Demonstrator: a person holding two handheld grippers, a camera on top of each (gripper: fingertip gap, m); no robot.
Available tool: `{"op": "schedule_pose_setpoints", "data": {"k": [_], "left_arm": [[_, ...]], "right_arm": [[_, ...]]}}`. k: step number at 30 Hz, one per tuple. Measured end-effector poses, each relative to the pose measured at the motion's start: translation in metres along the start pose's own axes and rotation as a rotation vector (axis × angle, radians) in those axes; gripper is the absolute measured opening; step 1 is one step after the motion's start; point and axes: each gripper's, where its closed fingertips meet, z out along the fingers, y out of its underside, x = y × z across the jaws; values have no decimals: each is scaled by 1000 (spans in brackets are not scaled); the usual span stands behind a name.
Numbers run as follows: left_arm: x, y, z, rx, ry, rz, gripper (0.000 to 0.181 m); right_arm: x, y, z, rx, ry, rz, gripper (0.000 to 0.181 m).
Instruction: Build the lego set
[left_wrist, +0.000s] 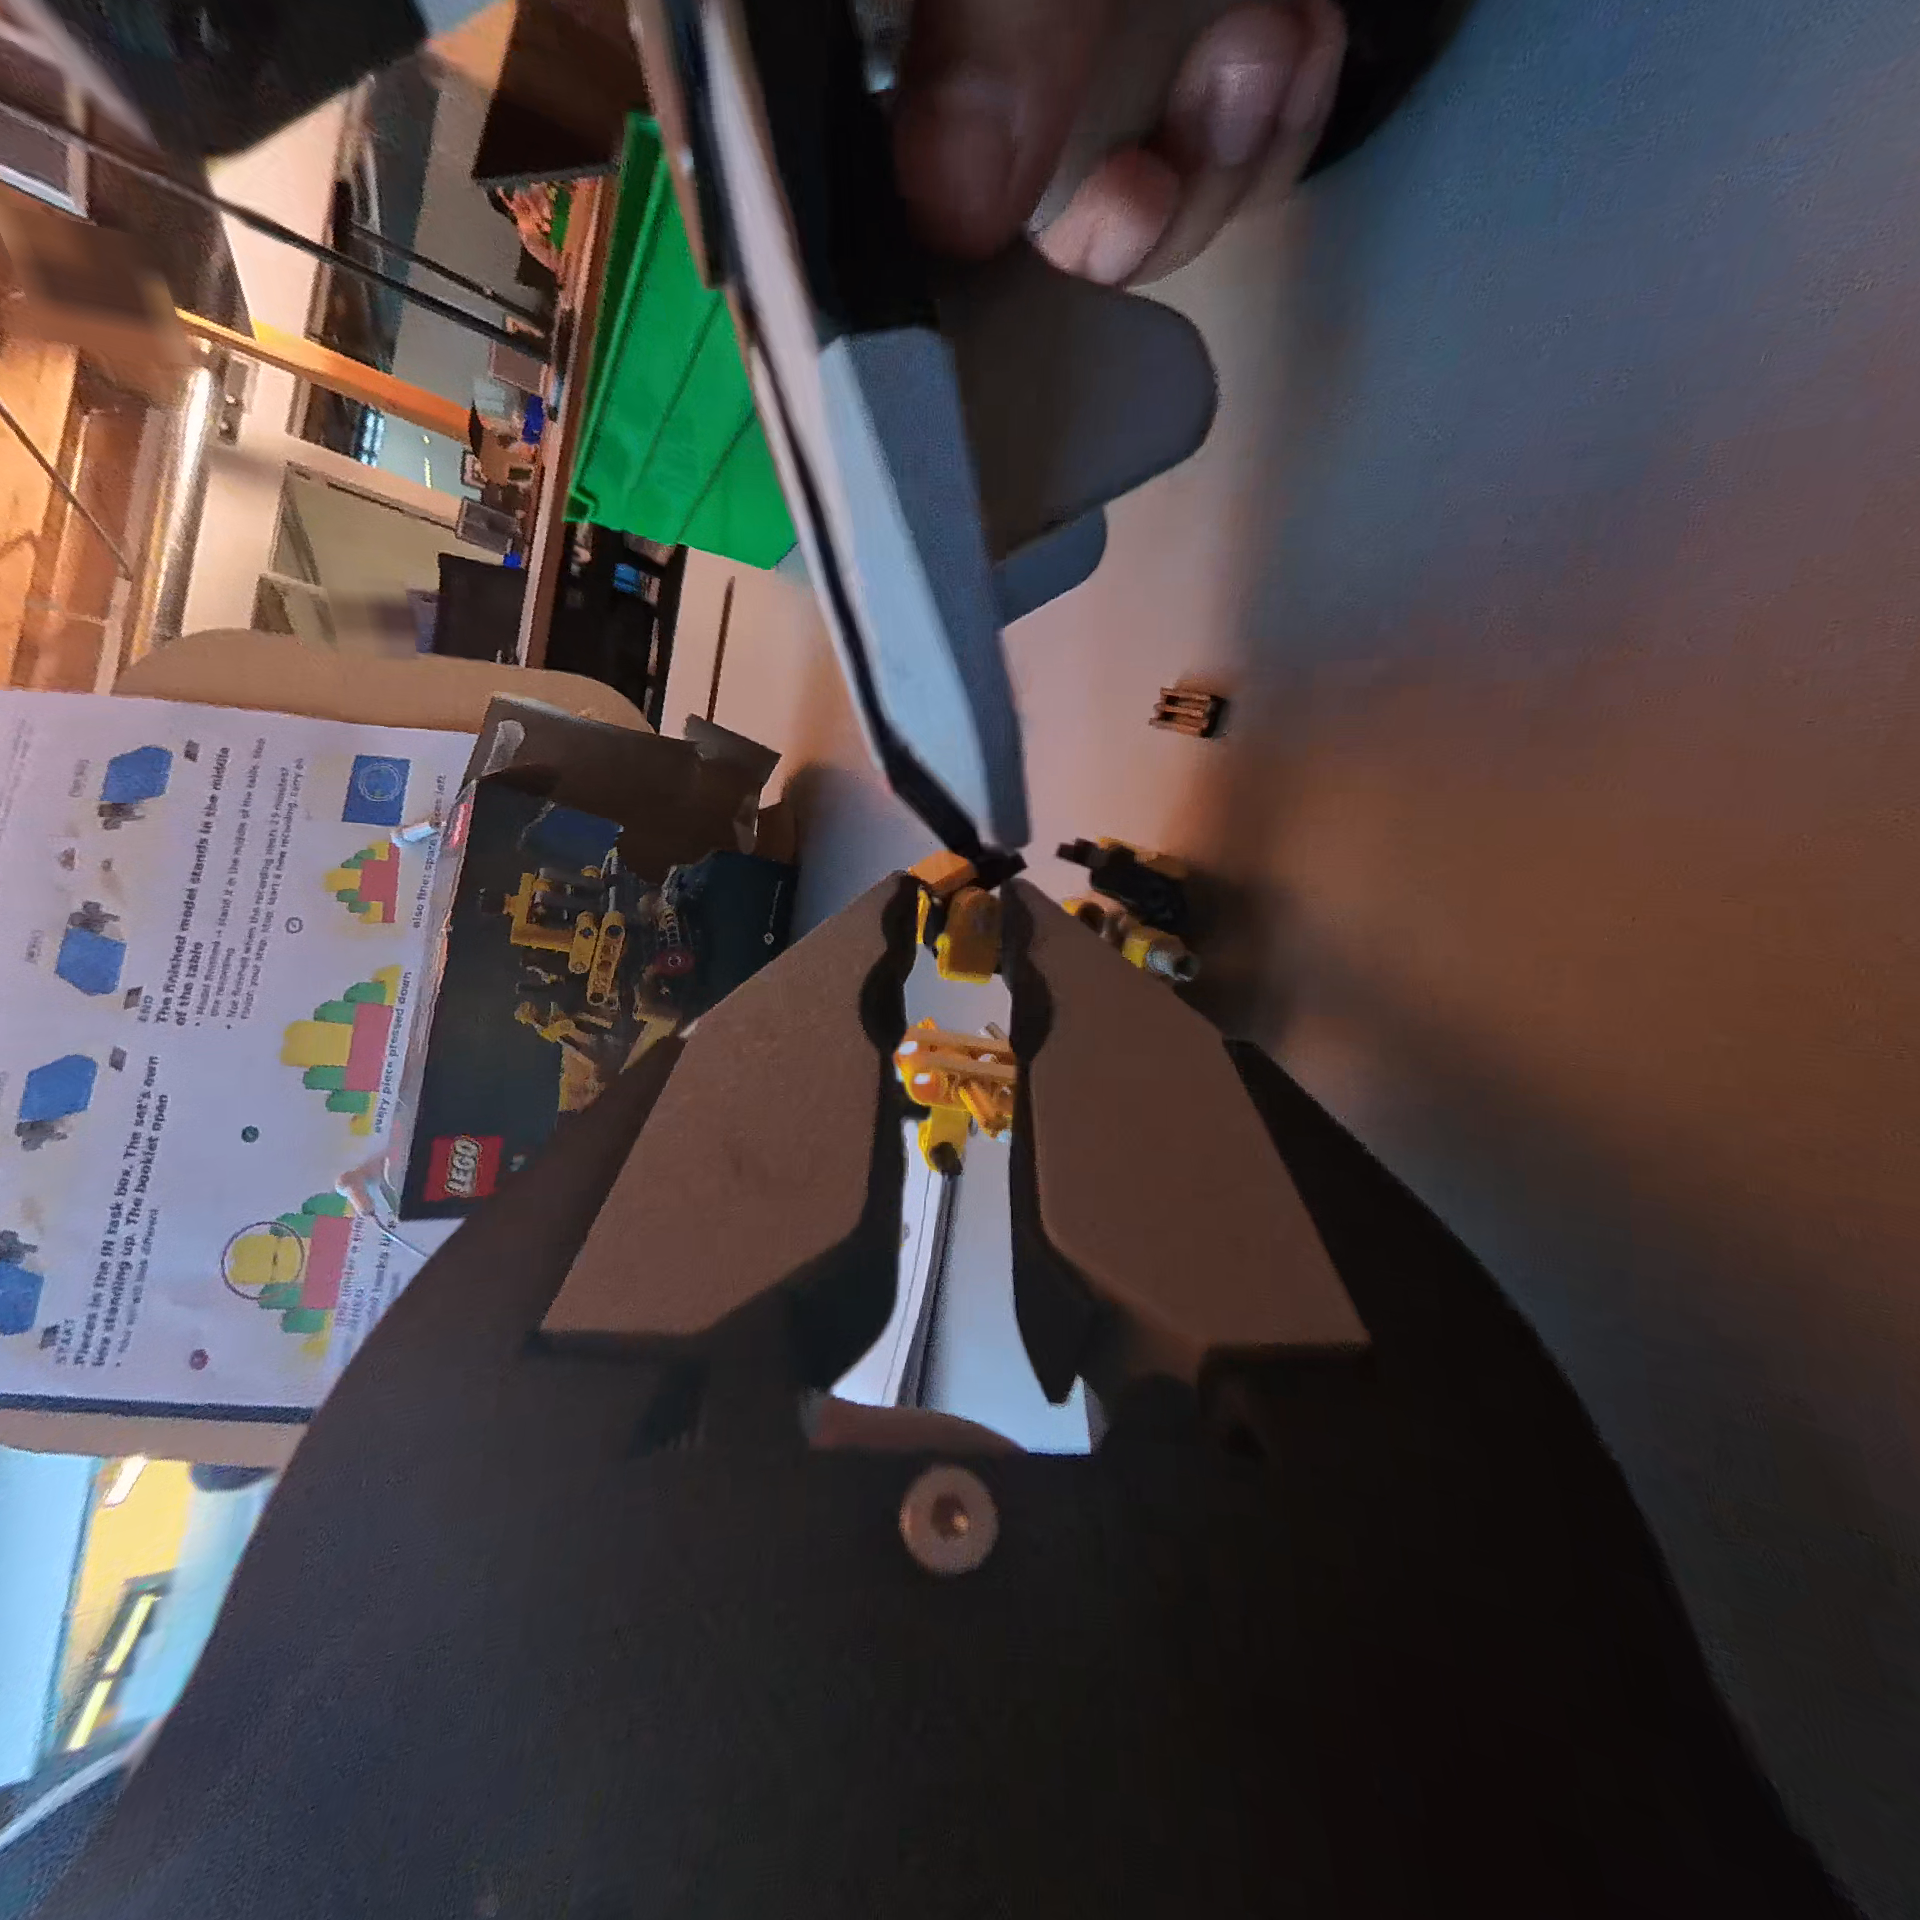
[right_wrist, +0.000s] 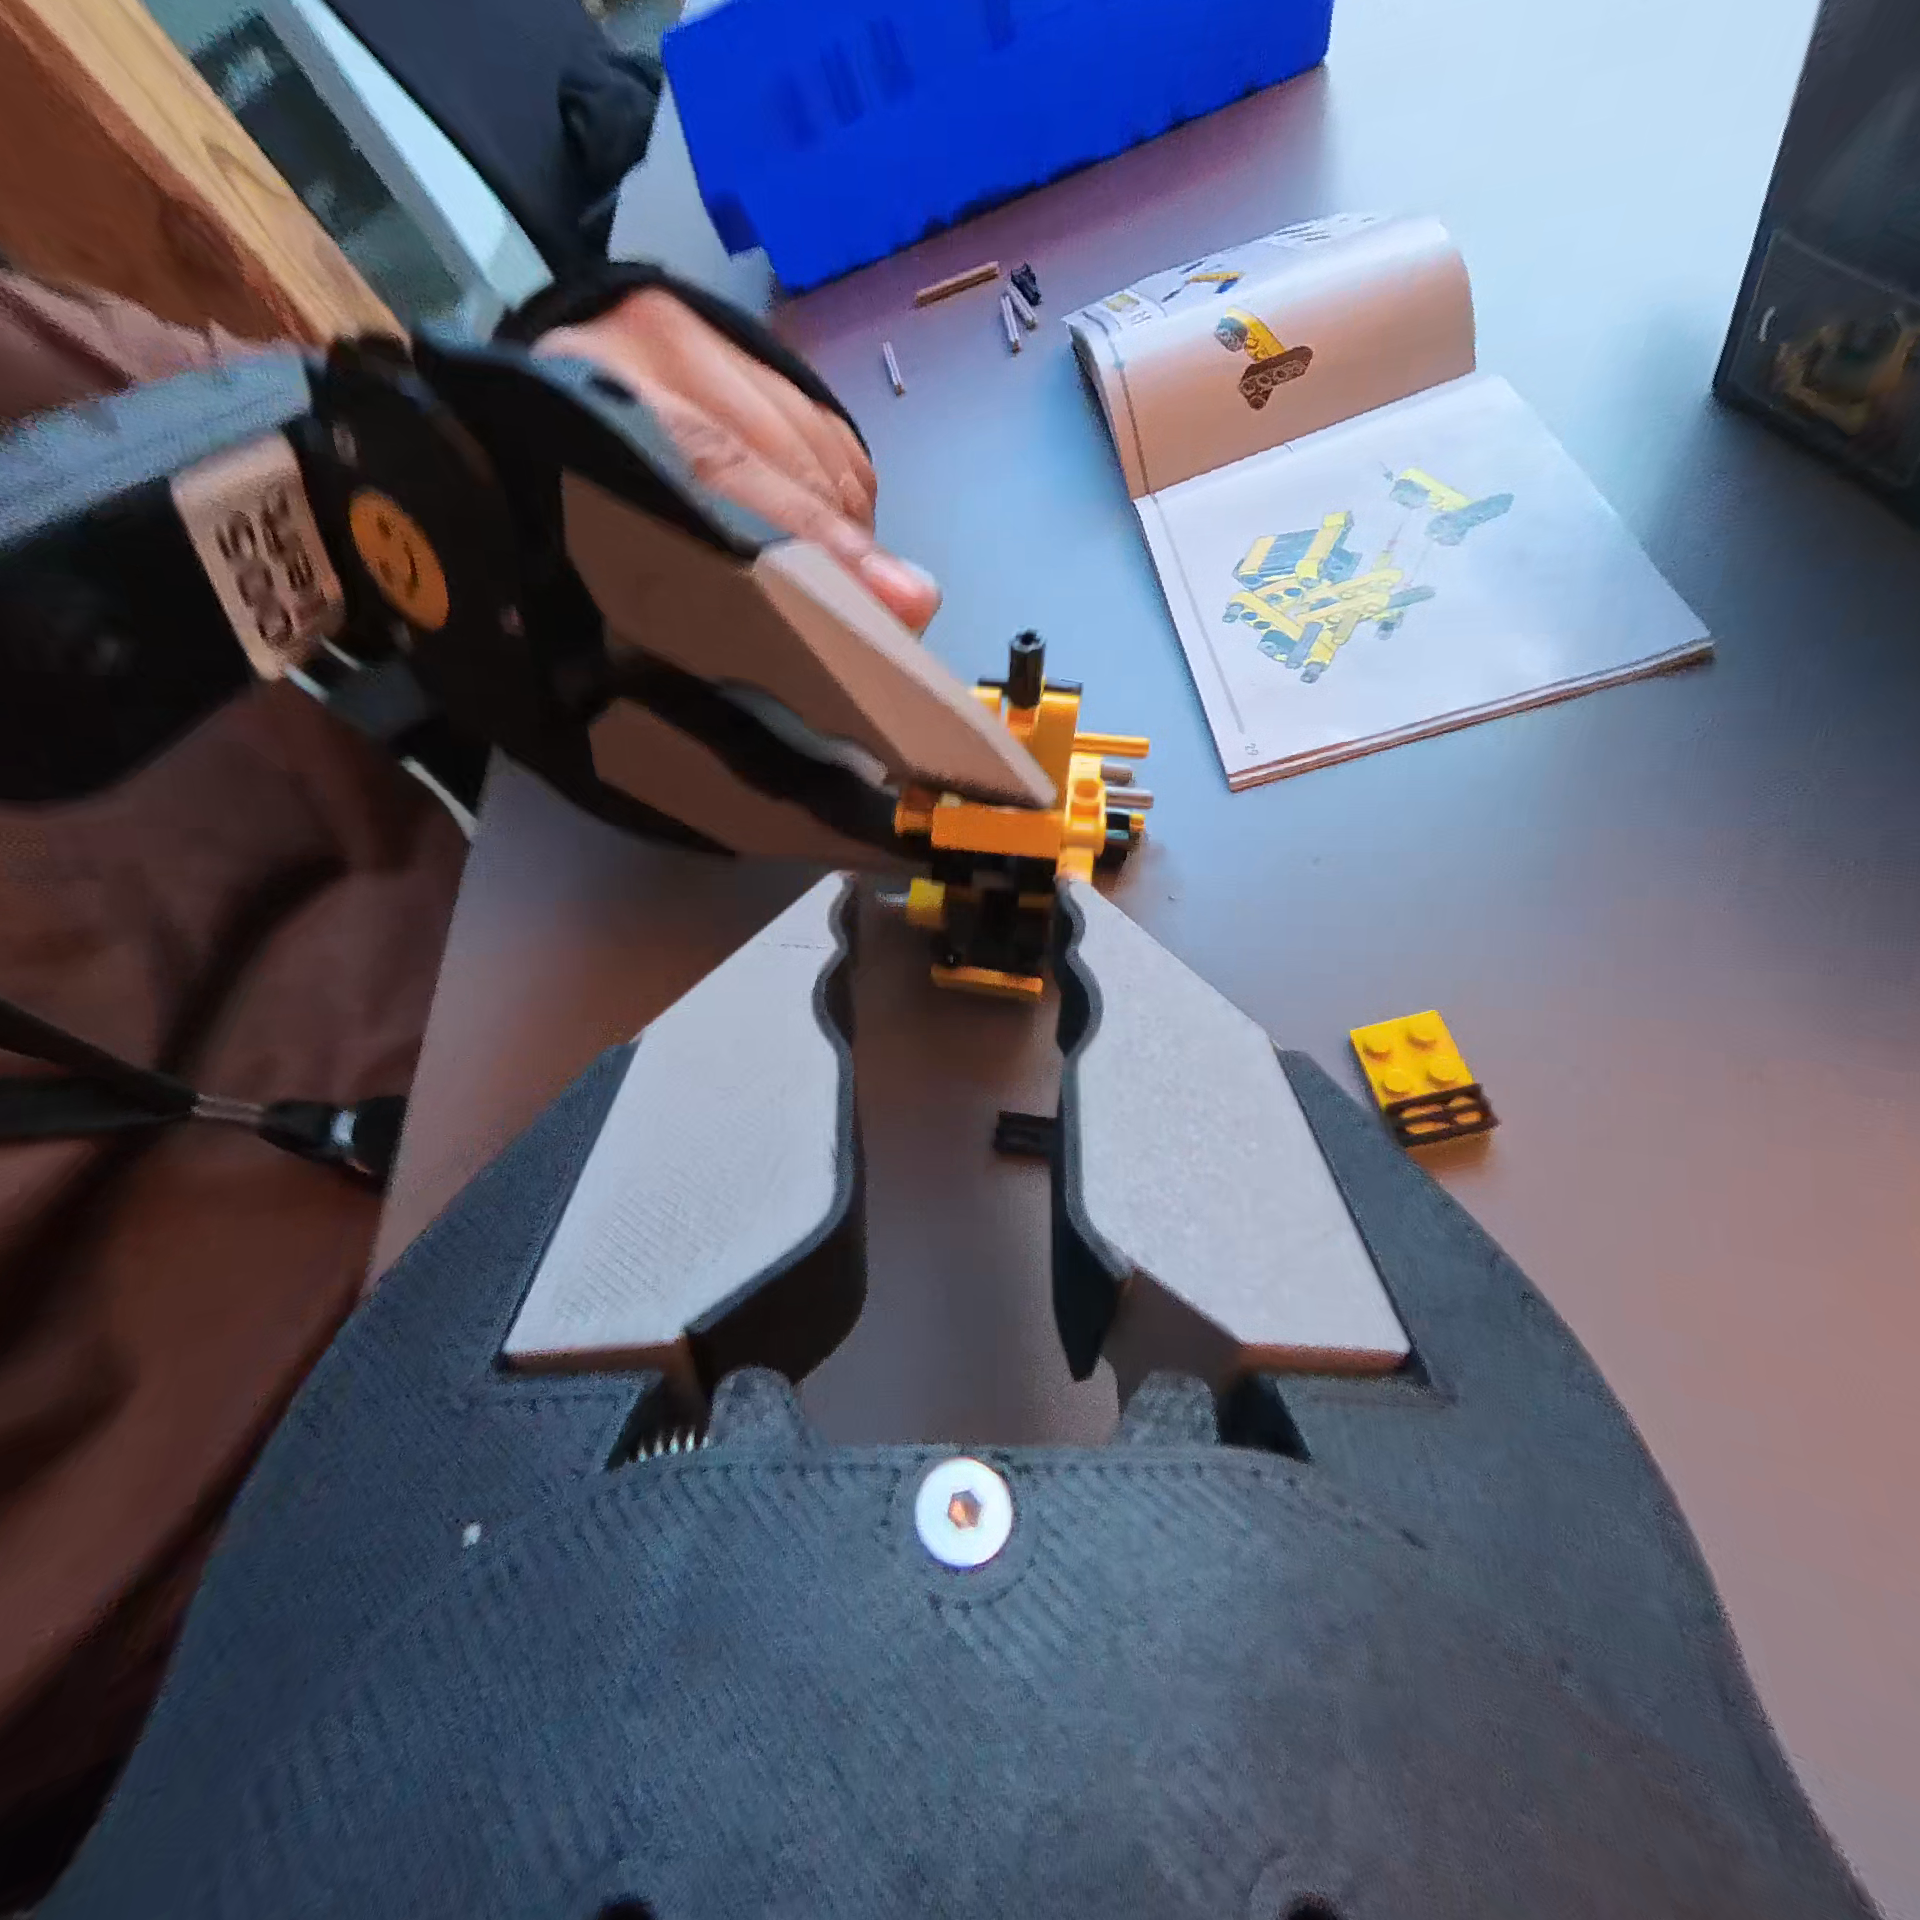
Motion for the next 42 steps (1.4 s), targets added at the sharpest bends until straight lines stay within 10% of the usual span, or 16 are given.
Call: {"op": "schedule_pose_setpoints", "data": {"k": [15, 42], "left_arm": [[-14, 5, -11, 167, 83, -397, 13], [-25, 24, -28, 159, 78, -582, 9]], "right_arm": [[21, -18, 10, -136, 598, -824, 13], [8, -39, 26, -10, 474, -678, 3]]}}
